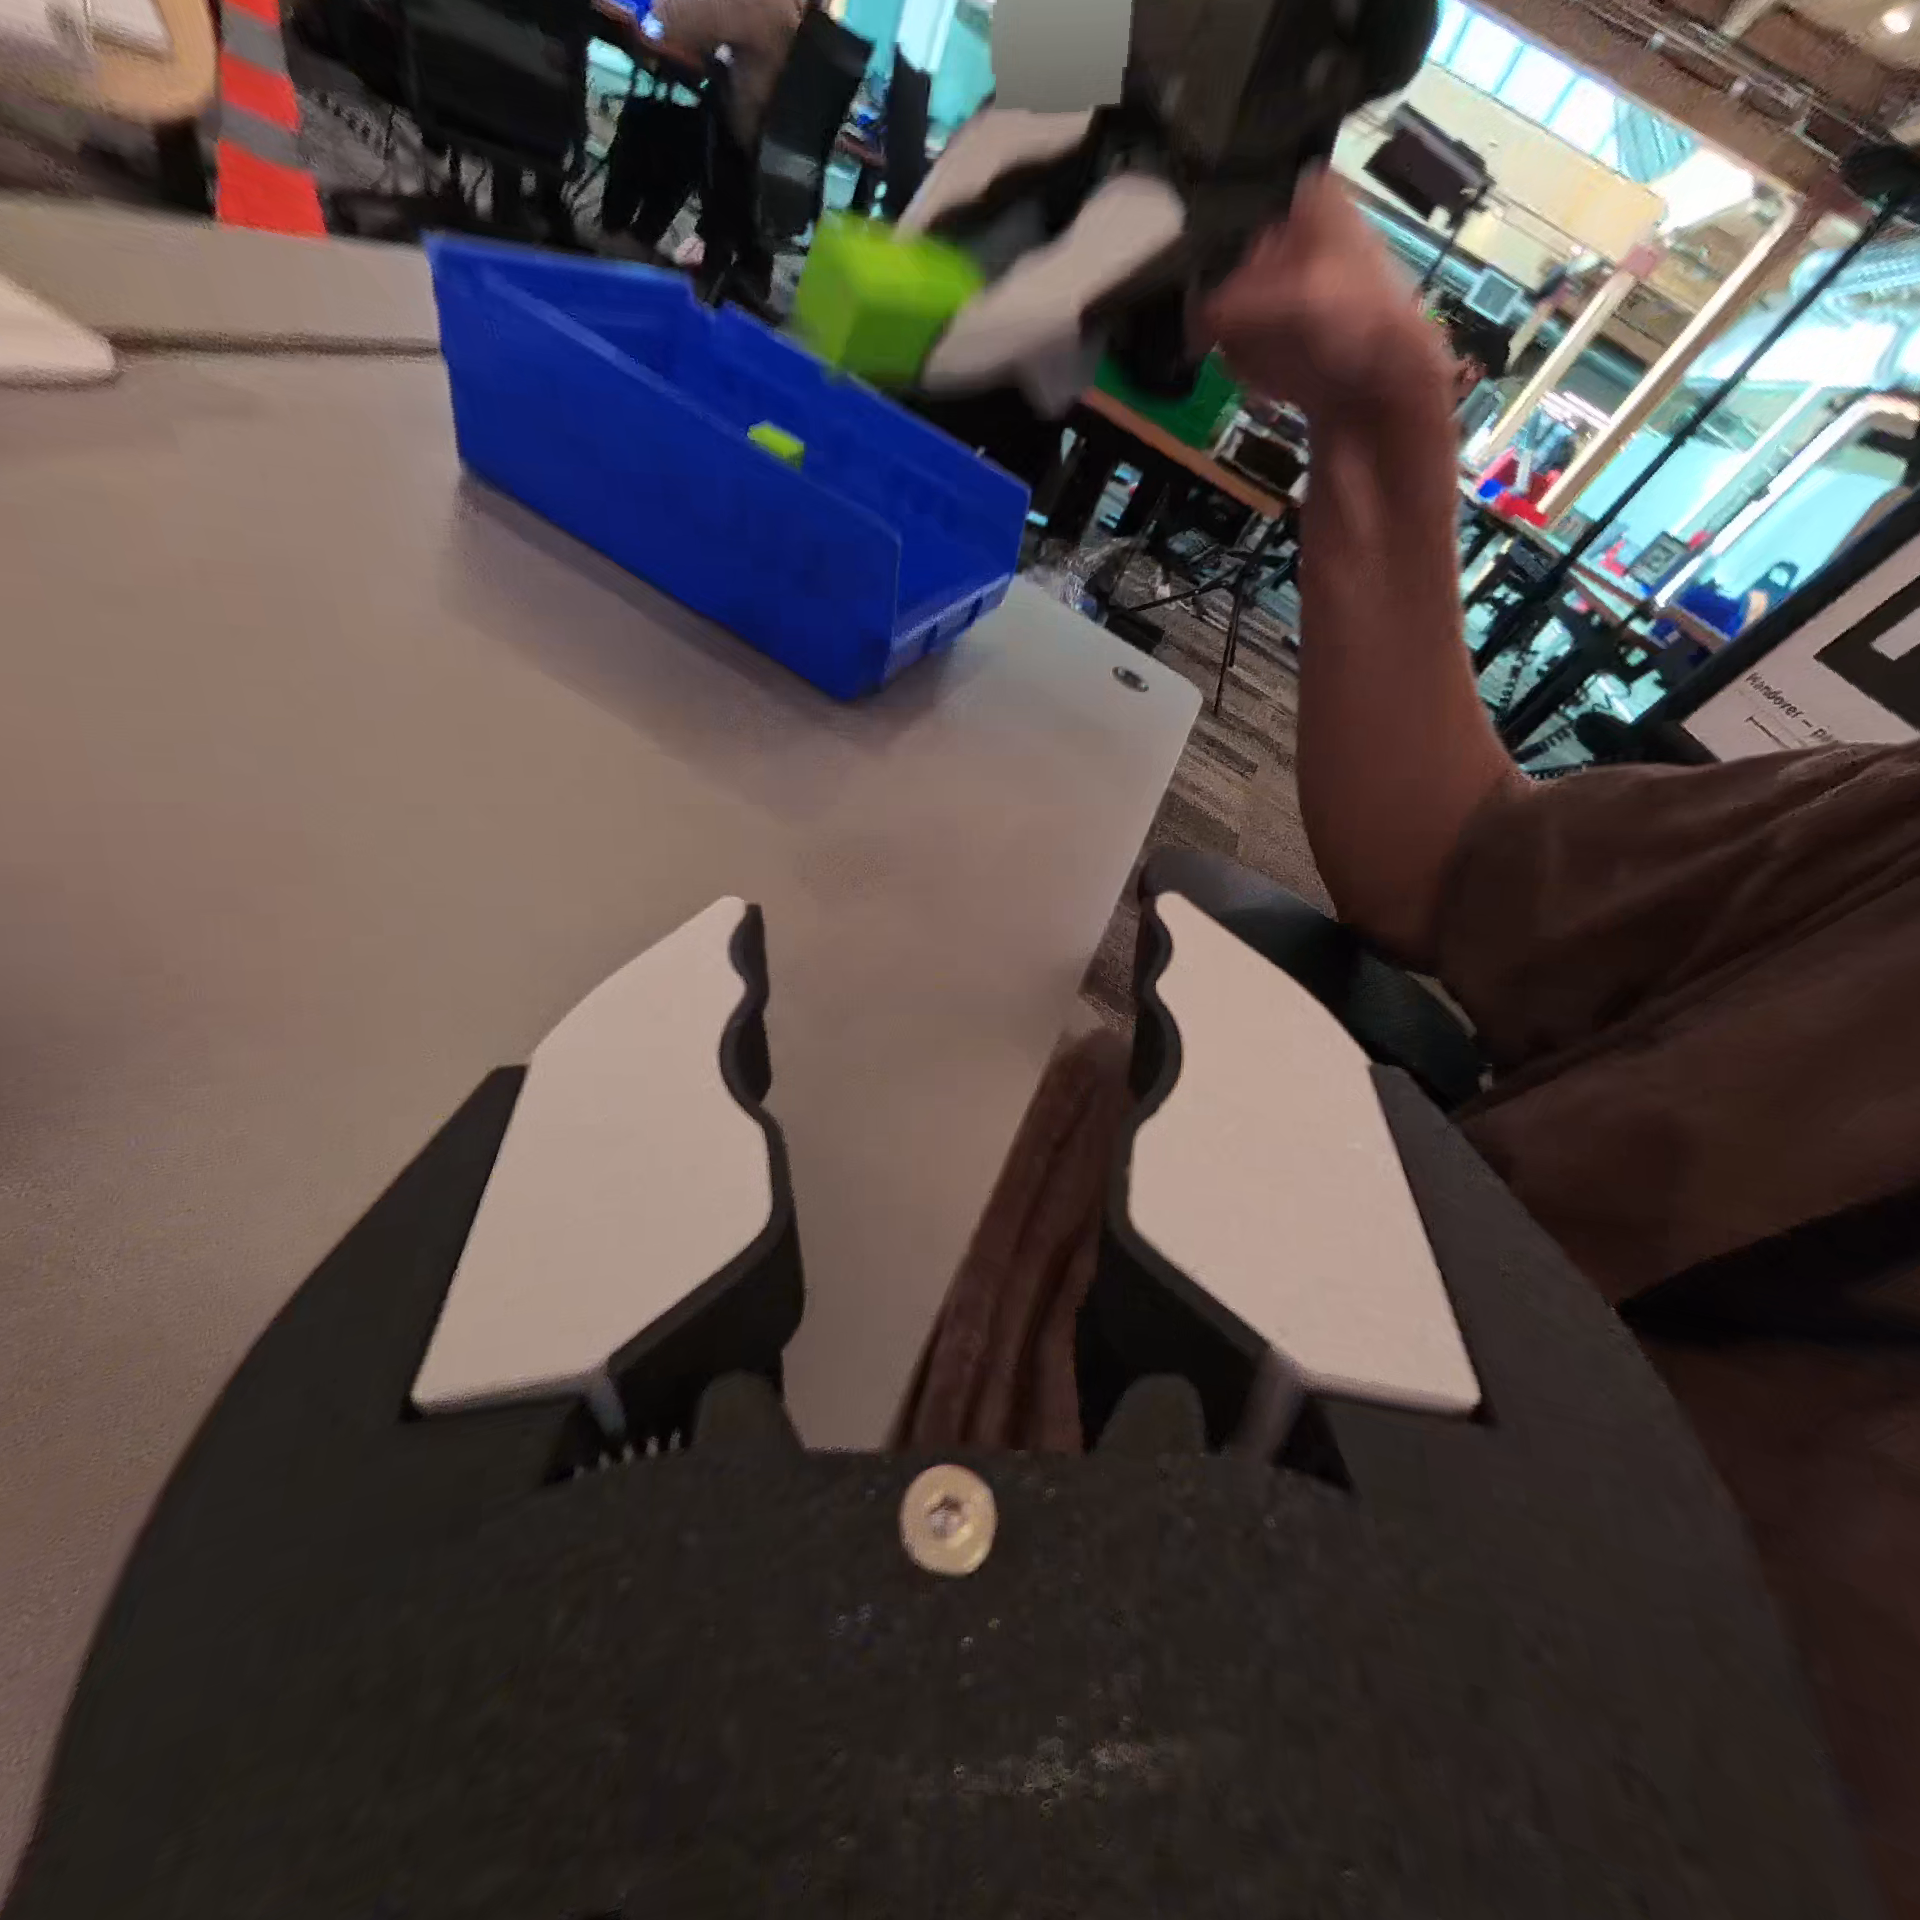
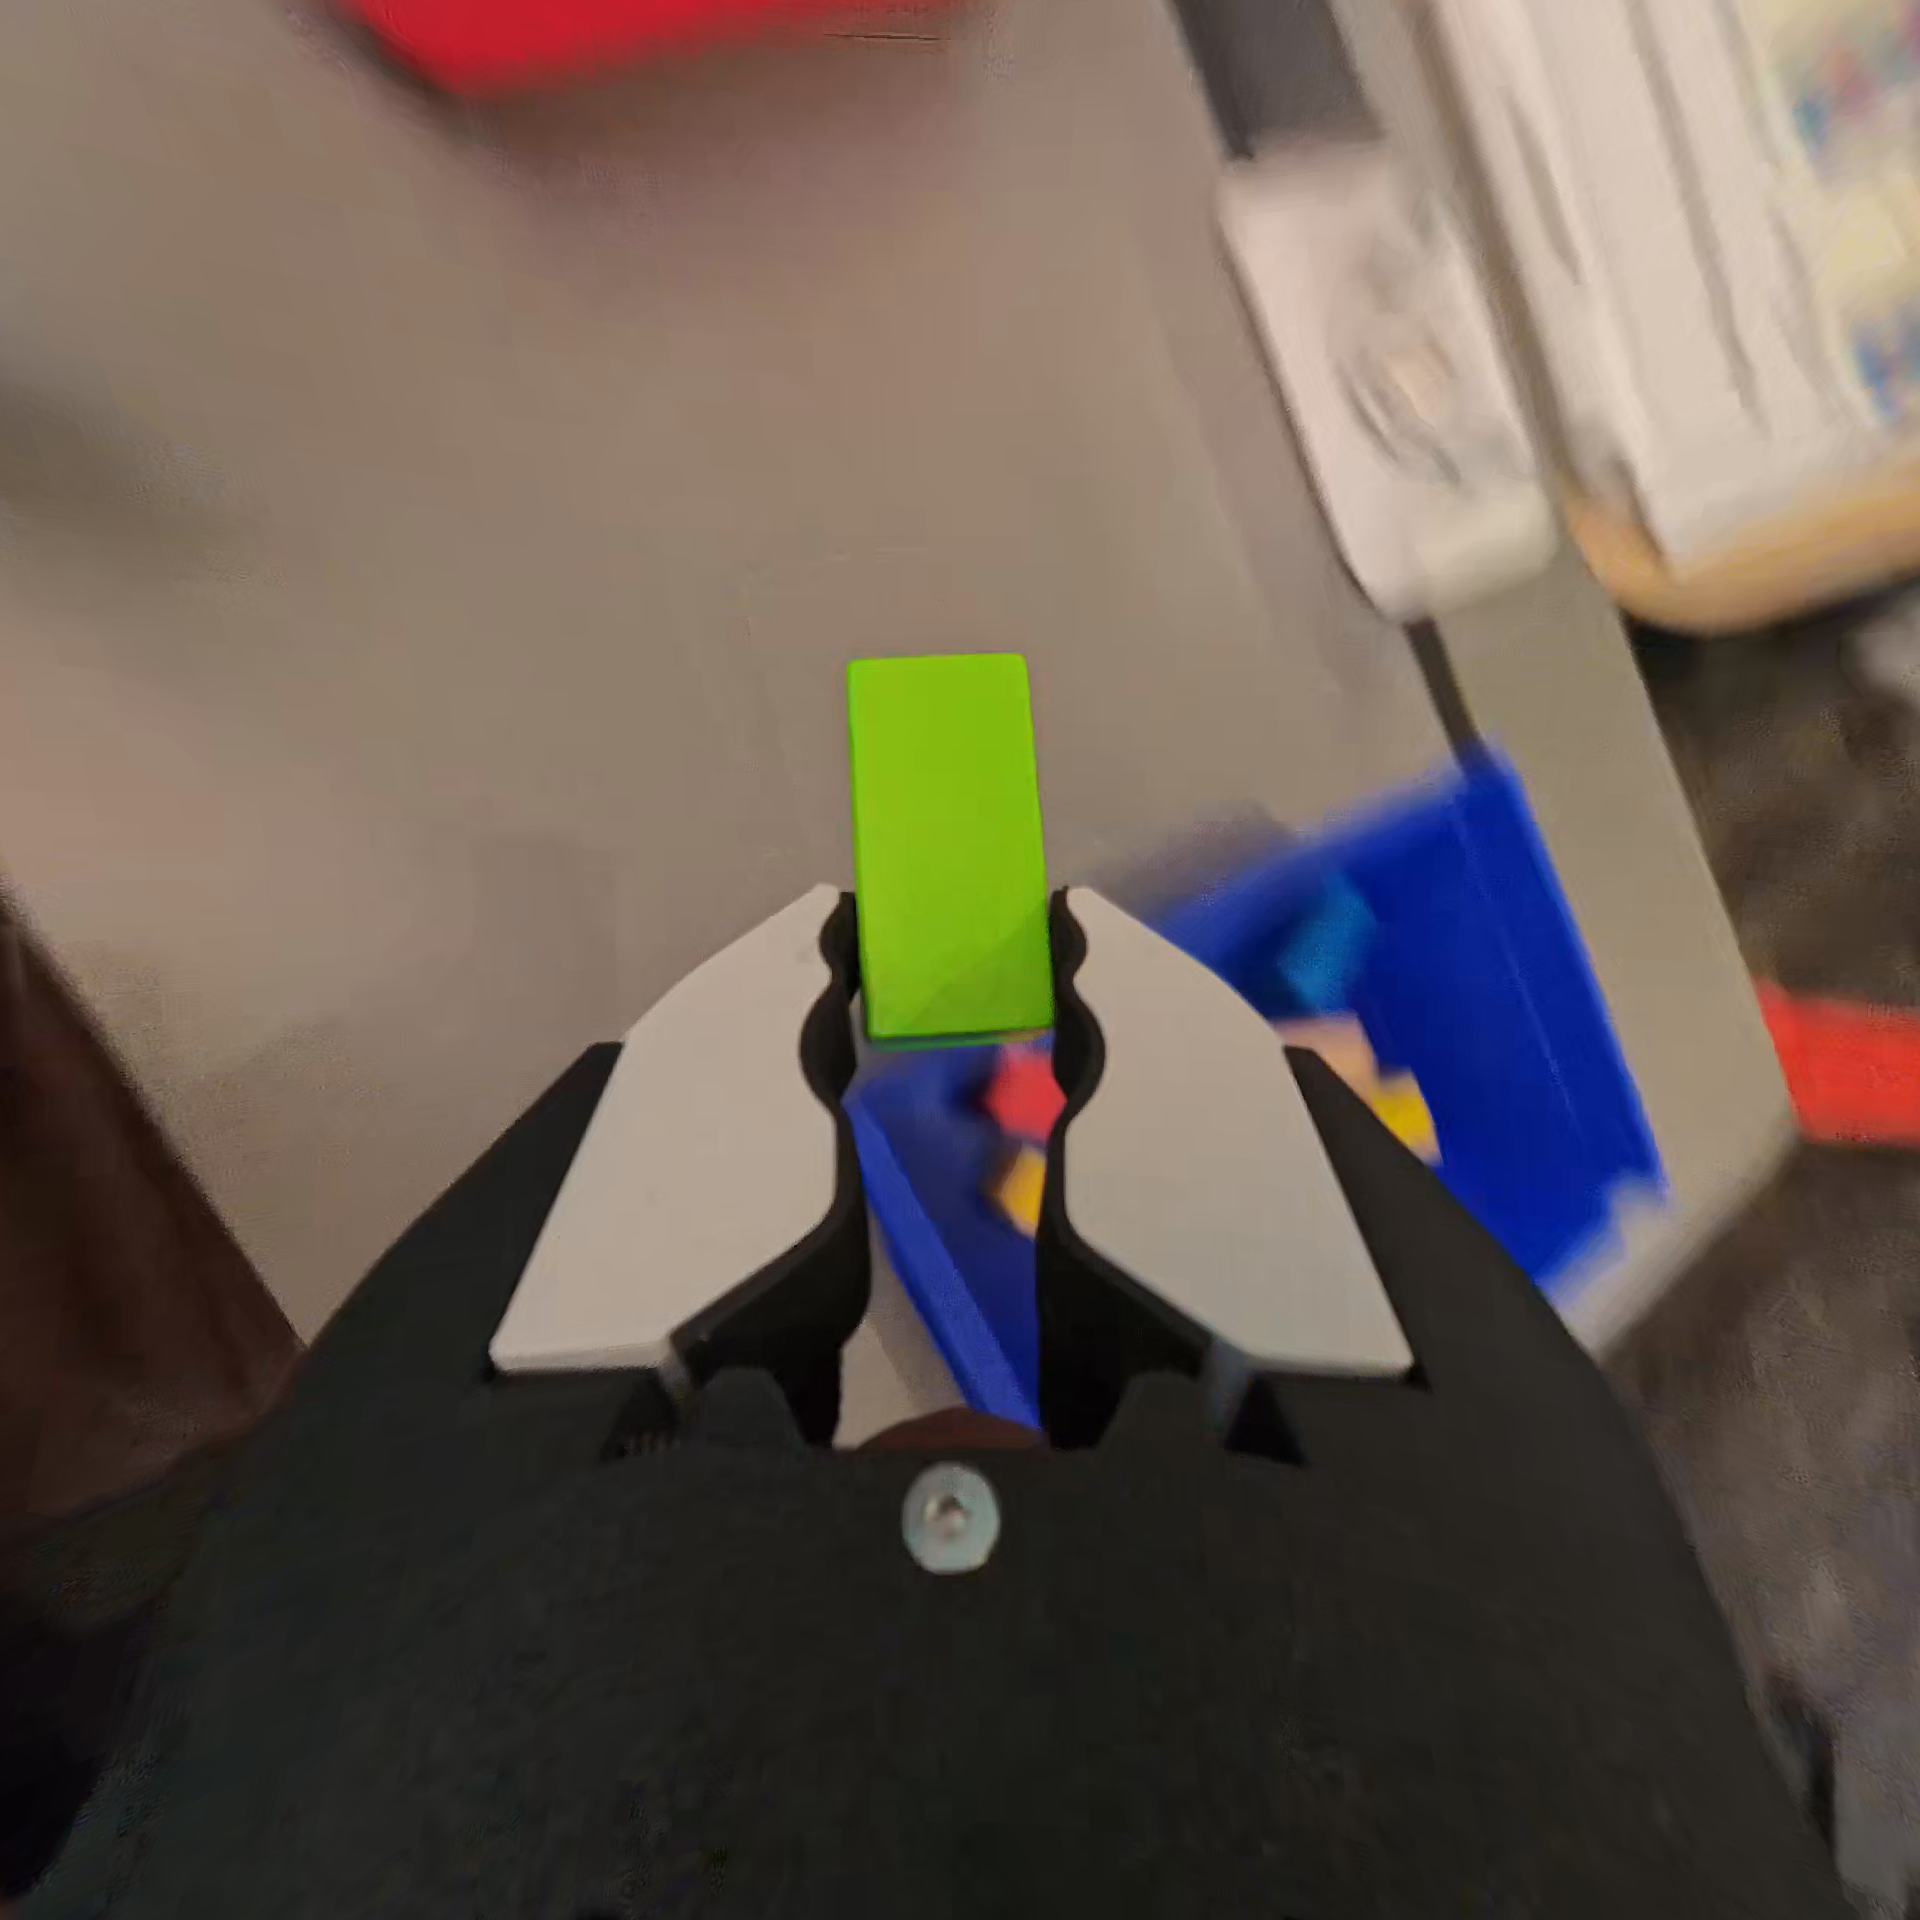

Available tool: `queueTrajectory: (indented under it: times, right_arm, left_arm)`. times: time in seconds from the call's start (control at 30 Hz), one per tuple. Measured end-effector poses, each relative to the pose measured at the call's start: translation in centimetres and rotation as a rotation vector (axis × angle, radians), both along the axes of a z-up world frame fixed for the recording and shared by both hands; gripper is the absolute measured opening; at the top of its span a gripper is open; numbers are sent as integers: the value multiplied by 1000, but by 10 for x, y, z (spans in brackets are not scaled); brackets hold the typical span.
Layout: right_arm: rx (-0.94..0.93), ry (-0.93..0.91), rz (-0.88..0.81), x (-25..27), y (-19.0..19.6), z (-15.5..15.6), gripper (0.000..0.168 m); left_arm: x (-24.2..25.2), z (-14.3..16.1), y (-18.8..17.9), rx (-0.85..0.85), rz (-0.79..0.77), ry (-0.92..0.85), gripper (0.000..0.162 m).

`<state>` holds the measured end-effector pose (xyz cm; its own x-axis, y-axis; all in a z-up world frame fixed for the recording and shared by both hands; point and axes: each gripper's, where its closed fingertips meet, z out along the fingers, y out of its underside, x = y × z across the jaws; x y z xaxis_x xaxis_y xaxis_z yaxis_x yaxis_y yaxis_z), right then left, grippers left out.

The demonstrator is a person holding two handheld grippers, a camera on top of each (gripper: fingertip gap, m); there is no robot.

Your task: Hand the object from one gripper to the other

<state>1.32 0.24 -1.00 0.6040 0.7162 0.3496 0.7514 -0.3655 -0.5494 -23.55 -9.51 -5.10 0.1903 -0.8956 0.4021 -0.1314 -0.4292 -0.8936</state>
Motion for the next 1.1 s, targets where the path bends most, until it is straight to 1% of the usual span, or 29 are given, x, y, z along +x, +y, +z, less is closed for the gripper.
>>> queueTrajectory:
  times: [0.03,0.07,0.1,0.13,0.27,0.33,0.37,0.4,0.47,0.57,0.7,0.8,0.87,0.97,1.1]
  right_arm:
    - [-39,-23,-147,45,3,4,35]
    - [-116,-30,-280,83,3,-1,34]
    - [-185,-40,-373,112,5,-12,34]
    - [-238,-41,-416,130,9,-28,35]
    - [-460,-48,-449,157,24,-108,35]
    - [-482,-73,-429,160,39,-130,35]
    - [-474,-43,-419,157,47,-136,35]
    - [-473,-12,-402,152,52,-141,35]
    - [-482,-13,-390,151,60,-150,35]
    - [-503,7,-354,143,64,-163,35]
    - [-539,54,-336,141,65,-174,35]
    - [-563,95,-350,144,64,-183,35]
    - [-556,110,-335,144,65,-183,35]
    - [-555,103,-362,148,67,-183,35]
    - [-528,61,-351,149,68,-184,35]
  left_arm:
    - [-2,-11,-8,-24,12,11,66]
    - [-3,-21,-15,-35,18,15,64]
    - [-3,-31,-20,-37,16,25,63]
    - [-3,-40,-21,-37,15,52,61]
    - [3,-55,-17,20,-8,134,60]
    - [6,-57,-21,6,-41,128,60]
    - [7,-57,-22,-7,-44,115,60]
    - [8,-58,-23,-23,-46,104,60]
    - [10,-63,-25,-56,-59,113,60]
    - [11,-64,-25,-54,-63,115,60]
    - [8,-58,-25,-29,-72,95,60]
    - [3,-45,-25,-8,-71,53,60]
    - [0,-40,-20,28,-48,45,60]
    - [-5,-44,-15,62,-15,80,60]
    - [-5,-45,-16,94,-4,111,60]
